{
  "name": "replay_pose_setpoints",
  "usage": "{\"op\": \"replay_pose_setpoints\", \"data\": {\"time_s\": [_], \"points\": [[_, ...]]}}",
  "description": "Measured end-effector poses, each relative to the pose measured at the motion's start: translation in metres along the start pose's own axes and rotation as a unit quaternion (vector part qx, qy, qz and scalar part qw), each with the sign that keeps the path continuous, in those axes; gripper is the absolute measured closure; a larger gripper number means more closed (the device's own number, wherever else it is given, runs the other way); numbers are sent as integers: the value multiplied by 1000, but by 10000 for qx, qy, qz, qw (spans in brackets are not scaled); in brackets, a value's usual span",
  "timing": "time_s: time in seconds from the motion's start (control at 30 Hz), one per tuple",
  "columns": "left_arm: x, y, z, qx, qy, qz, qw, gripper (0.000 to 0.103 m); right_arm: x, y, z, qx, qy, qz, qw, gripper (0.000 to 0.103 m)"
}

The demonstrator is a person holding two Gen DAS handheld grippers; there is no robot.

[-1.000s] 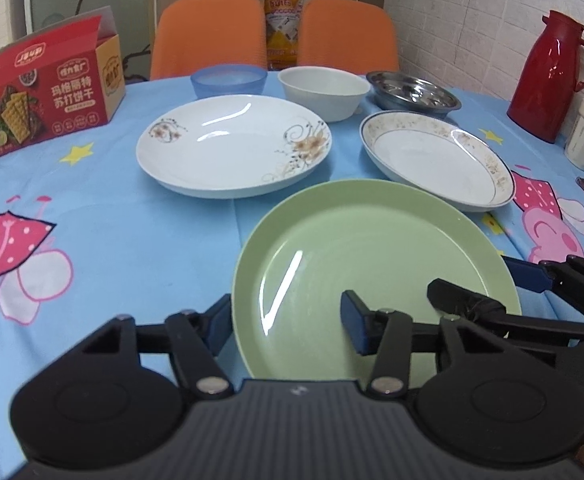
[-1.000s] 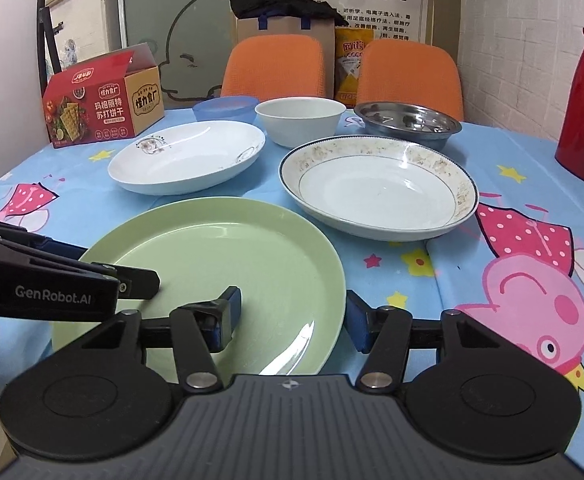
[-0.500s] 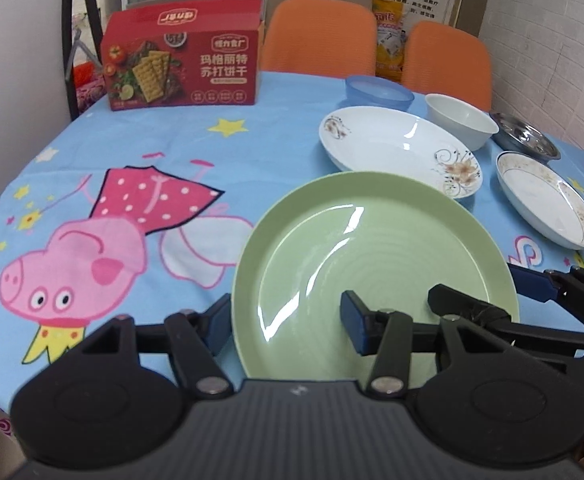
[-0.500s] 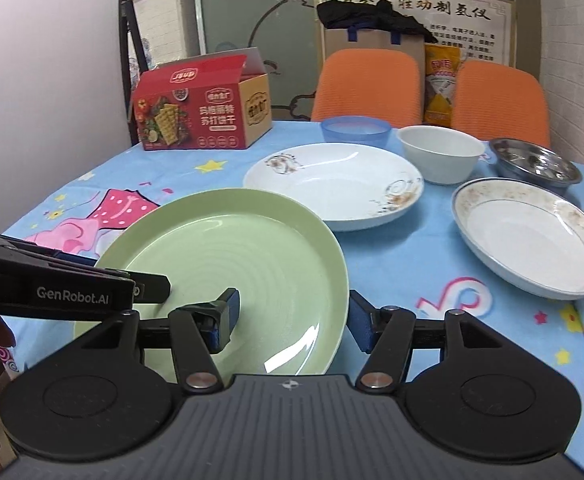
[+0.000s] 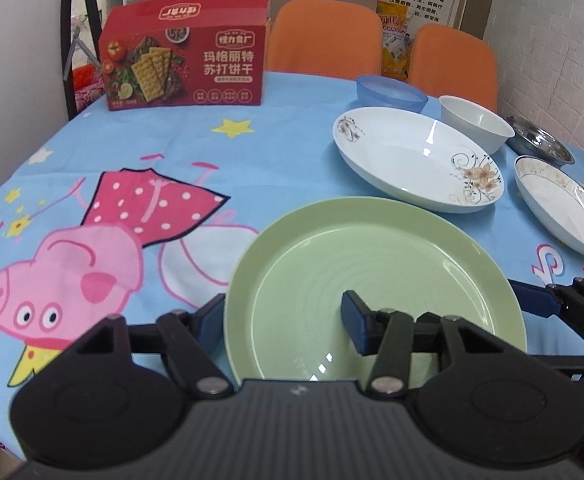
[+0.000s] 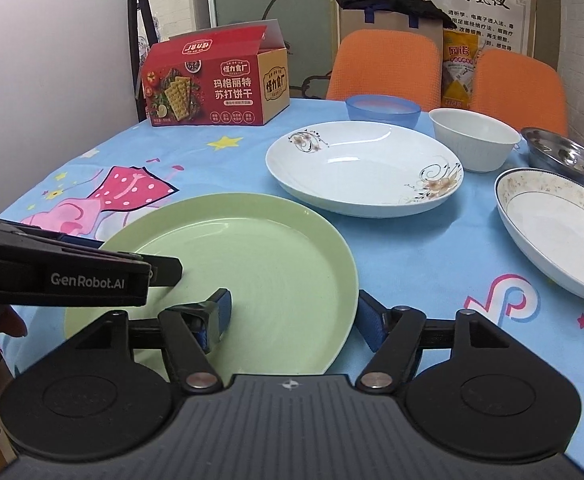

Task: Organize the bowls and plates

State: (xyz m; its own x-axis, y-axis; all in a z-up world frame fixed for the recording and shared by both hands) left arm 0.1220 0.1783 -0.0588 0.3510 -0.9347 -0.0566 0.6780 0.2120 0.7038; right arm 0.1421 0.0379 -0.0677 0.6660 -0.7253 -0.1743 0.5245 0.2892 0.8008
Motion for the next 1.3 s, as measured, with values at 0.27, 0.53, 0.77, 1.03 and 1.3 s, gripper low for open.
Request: {"op": "replay_pose_setpoints", "data": {"time_s": [0.27, 0.53, 0.77, 1.03, 1.3], "points": [[-9, 10, 22, 439, -182, 262, 9985, 29, 19, 7, 24, 355, 190, -455, 9982, 0], [2, 16, 35, 452, -314, 291, 9981, 29, 46, 12, 53, 734, -70, -837, 9938, 0], [13, 11, 45, 451, -321, 190, 9983, 29, 49, 1, 61, 660, 2, -916, 9936, 0], [20, 13, 50, 523, -356, 107, 9979, 29, 60, -3, 71, 749, -37, -1059, 9915, 0], [17, 32, 38, 513, -469, 164, 9974, 29, 74, 5, 69, 758, -90, -1069, 9913, 0]]}}
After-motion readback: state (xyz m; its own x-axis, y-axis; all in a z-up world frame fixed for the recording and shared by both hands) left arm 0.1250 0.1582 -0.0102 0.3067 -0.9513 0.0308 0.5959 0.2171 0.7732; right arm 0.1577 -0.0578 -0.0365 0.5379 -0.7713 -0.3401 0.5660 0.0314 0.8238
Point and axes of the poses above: each gripper's, at about its wrist camera, not at the fingertips, and z roughly against the way its jaws point, x to its right, y to its top, the point moved 5 cm from there along -z, roughly the way its jaws point, and after that the axes turned 11 degrees about y, right-handed, at the moved point
